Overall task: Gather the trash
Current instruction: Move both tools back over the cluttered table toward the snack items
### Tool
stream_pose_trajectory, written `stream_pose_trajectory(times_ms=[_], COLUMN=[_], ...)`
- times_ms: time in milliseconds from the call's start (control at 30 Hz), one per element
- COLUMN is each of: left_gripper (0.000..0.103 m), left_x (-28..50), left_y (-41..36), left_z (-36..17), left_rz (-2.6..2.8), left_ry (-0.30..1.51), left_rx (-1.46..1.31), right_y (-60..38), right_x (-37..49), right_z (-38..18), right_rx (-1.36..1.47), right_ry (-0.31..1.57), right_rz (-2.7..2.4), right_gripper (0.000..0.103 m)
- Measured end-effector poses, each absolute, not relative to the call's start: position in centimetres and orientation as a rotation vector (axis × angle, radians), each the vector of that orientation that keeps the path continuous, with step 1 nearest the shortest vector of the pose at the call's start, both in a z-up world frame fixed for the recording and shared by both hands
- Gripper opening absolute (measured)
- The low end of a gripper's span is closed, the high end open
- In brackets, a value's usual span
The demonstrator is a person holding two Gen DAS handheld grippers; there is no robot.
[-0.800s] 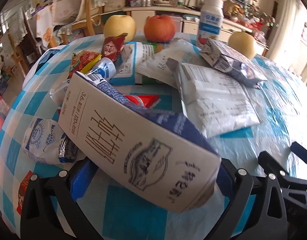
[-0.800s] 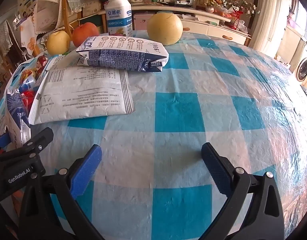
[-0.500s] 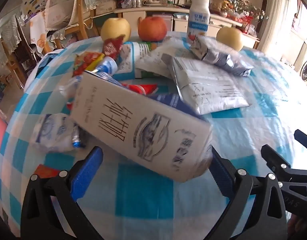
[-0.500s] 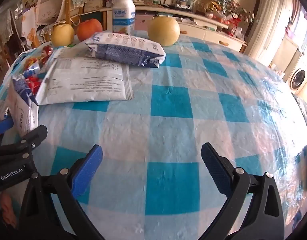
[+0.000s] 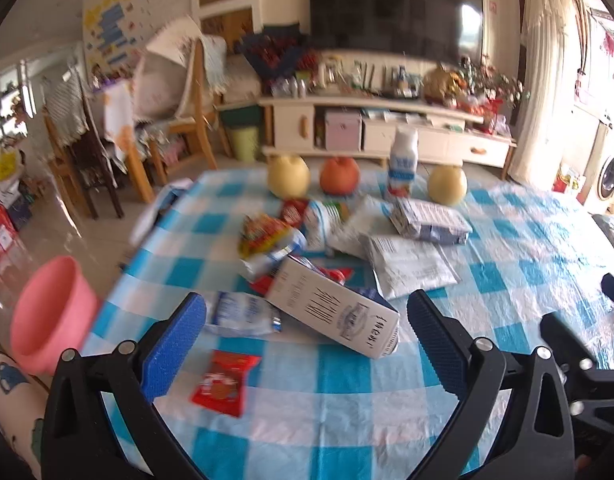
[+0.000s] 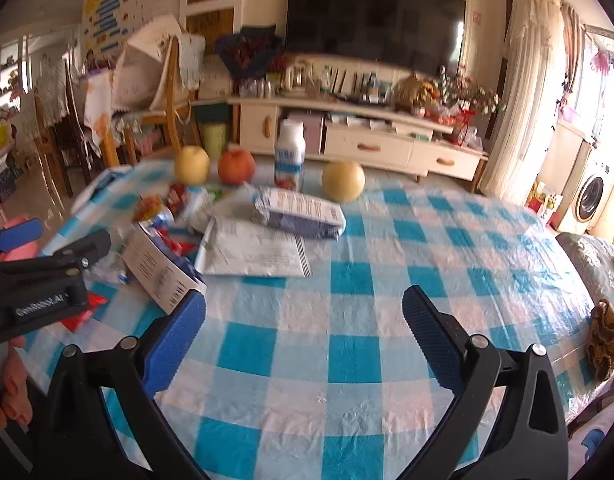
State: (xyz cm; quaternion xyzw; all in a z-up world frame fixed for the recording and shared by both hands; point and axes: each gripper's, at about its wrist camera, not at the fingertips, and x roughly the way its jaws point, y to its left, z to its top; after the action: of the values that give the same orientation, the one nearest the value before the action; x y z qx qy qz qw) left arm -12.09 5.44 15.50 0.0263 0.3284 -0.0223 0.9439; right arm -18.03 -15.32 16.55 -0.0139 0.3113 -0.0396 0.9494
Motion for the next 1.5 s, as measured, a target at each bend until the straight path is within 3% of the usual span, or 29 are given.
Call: stream_pose_trajectory(times_ms=[300,633,1500], left_gripper=[0.099,0.099,0.099], left_x=[-17.2,-22.3,-26.6], left_y=[9.8,11.9,11.4], left_z=[21.4,26.4,29.1], left_rz=[-0.003,0.034,0.06], left_ry=[0.553,0.43,0.329], left_rx=[-0.007,-0.01,0.043], right_y=[-13.0,-10.2,-10.1], right_x=[-24.3,-29.2,-32.9], right_z=[23.8,27.5,30.3], right_rx=[0.0,-0.027,-0.004], right_ry=[0.486,0.418,0.318], right_rz=[-0.069,-0.023,-0.006], right_gripper=[0.099,0.099,0.099])
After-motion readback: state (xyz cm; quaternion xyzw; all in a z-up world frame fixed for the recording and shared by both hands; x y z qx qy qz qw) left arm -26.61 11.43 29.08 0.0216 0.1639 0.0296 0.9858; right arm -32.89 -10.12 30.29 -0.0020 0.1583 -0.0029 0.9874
